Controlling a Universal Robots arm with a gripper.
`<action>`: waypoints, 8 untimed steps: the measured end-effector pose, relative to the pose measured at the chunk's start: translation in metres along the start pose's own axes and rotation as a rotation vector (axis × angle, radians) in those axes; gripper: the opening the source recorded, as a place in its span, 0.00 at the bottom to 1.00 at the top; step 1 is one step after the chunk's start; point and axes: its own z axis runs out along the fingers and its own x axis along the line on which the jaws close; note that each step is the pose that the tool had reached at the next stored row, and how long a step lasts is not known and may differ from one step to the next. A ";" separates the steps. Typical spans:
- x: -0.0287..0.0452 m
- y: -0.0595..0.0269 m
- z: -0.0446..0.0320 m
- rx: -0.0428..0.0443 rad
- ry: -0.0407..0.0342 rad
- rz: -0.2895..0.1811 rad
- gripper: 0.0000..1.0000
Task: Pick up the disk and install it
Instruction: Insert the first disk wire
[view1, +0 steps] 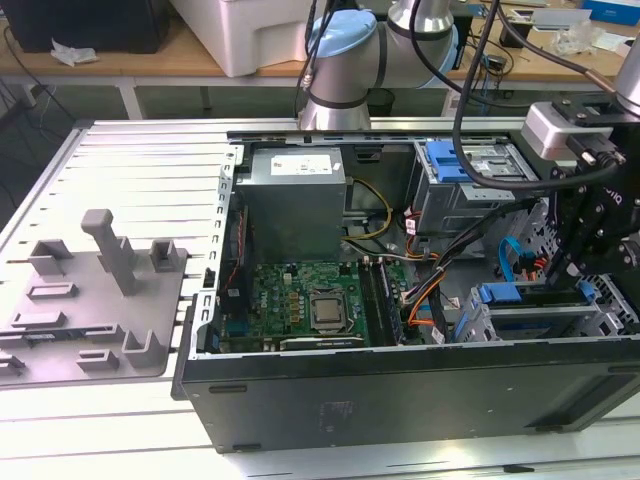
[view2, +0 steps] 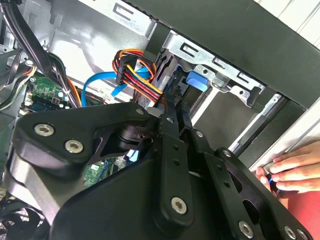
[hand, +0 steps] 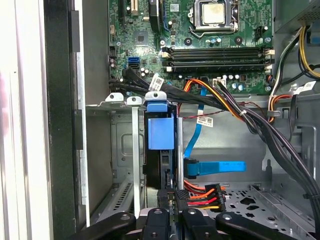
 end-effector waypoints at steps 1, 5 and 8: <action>0.0000 0.0000 0.0001 0.0000 0.0000 0.000 0.16; 0.0000 0.0000 0.0008 0.0000 0.0000 0.000 0.16; -0.0001 -0.0001 0.0012 0.0000 0.0000 0.000 0.16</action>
